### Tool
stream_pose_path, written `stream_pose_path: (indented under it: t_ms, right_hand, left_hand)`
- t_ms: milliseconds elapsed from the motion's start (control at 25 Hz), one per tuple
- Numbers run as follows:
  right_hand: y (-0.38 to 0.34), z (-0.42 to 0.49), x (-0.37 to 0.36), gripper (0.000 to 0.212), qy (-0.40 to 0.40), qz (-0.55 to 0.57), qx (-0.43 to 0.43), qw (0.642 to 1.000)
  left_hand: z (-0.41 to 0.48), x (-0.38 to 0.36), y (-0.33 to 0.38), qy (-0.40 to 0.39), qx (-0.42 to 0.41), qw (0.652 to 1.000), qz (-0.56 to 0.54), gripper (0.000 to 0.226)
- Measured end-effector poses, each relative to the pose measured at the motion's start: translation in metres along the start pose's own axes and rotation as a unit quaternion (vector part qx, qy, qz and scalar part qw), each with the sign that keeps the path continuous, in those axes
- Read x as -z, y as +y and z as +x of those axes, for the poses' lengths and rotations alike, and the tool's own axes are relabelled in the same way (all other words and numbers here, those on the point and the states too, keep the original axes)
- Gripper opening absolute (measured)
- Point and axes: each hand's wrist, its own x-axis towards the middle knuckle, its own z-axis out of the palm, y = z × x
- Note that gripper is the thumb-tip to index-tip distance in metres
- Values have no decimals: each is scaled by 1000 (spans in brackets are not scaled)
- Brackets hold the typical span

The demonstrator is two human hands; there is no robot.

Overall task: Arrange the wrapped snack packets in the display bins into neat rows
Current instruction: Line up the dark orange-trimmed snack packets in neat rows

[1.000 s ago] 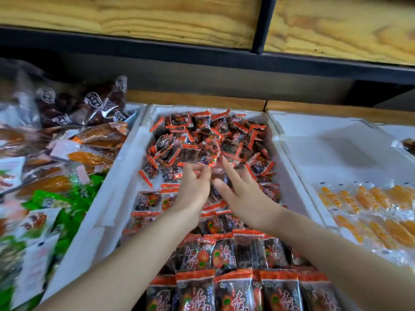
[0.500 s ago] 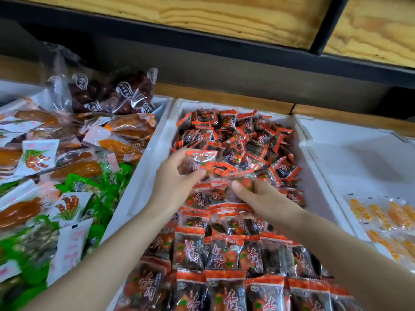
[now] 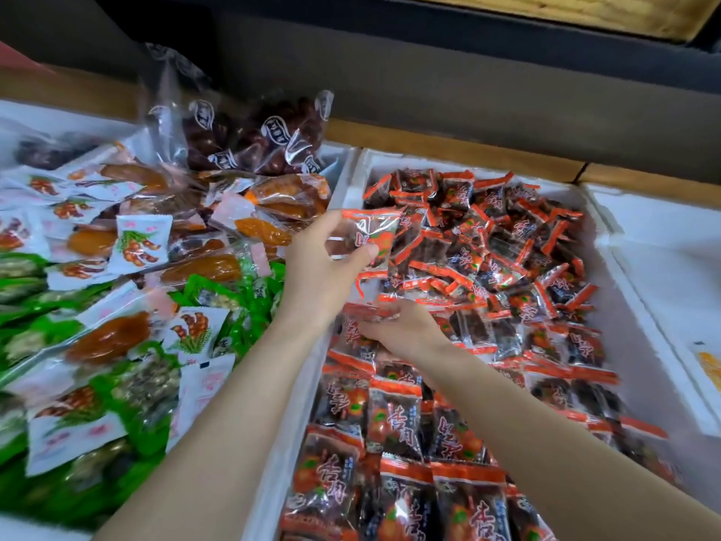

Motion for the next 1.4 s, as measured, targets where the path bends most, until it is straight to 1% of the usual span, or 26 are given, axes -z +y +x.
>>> stream_pose_path:
  t_ms: [80,120,200,240,280,360,400,440,480,520,600,680,720,760,800,840,880,920,960,1000,1120,1200,1240,1280,1360,1400]
  right_hand:
    - [3,1,-1,19,8,-32,15,999]
    - [4,2,1,17,-1,-61,29,998]
    - [4,1,7,19,-28,-158,62,985]
    - [3,0,9,25,-41,-182,73,980]
    - [2,-3,11,35,-59,-182,77,979]
    - [4,-7,16,55,-69,-165,82,980]
    - [5,-10,19,63,-48,-161,88,982]
    - [5,-14,25,65,-23,-145,95,985]
    - [4,-16,33,63,-6,-110,98,989]
    - [4,-20,42,57,-7,-58,96,994]
    - [2,-28,56,40,-29,34,100,994]
    - [3,-34,64,22,-26,45,105,993]
    - [6,-33,67,13,-15,34,99,994]
    - [10,-32,69,7,-2,18,86,996]
    - [15,-27,71,7,16,4,65,998]
    - [19,-23,72,11,30,-3,41,999]
    - [22,-18,73,18,36,-7,21,999]
    - [24,-15,72,29,29,-15,3,999]
    - [25,-13,69,36,13,-31,-10,999]
    - [27,-11,66,38,-3,-48,-16,999]
    - [30,-6,58,34,-38,-53,-19,998]
    - [31,-5,53,36,-64,-52,-18,996]
    - [32,-6,50,39,-69,-89,-4,994]
    - [32,-7,48,43,-66,-150,22,986]
    - [31,-8,45,48,-45,-258,86,961]
    - [30,-8,46,50,-44,-285,106,952]
  left_hand:
    - [-1,-1,-1,-6,6,1000,1,15]
    - [-2,-1,0,-11,11,1000,-5,14]
    - [-4,-2,-1,-19,23,1000,-8,17]
    - [-3,-3,-3,-21,26,999,-3,20]
    - [-3,-3,-4,-27,28,999,4,22]
    - [-5,-5,-3,-34,38,999,0,14]
    - [-6,-7,-2,-38,51,998,-8,12]
    - [-9,-9,-1,-46,67,997,-13,18]
    - [-12,-13,-1,-62,80,995,-10,24]
    - [-15,-17,-2,-89,85,992,-2,26]
    - [-19,-25,-4,-151,82,985,16,21]
    - [-23,-26,-5,-197,67,977,50,18]
    - [-25,-26,-4,-221,56,969,92,20]
    - [-28,-25,-5,-248,47,956,150,28]
    - [-30,-24,-7,-277,40,934,220,35]
    - [-33,-23,-9,-309,28,902,299,40]
    - [-35,-24,-12,-340,14,861,377,43]
    - [-36,-25,-14,-366,-1,819,441,46]
    - [-37,-24,-15,-382,-15,788,482,47]
    - [-36,-23,-16,-387,-22,774,500,49]
    - [-34,-14,-13,-382,-31,775,503,50]
    - [-35,-11,-12,-385,-45,766,513,51]
    - [-36,-10,-12,-384,-47,765,515,52]
    - [-37,-9,-12,-384,-43,767,512,53]
    - [-37,-8,-12,-384,-22,773,505,50]
    - [-36,-8,-11,-385,-13,773,504,46]
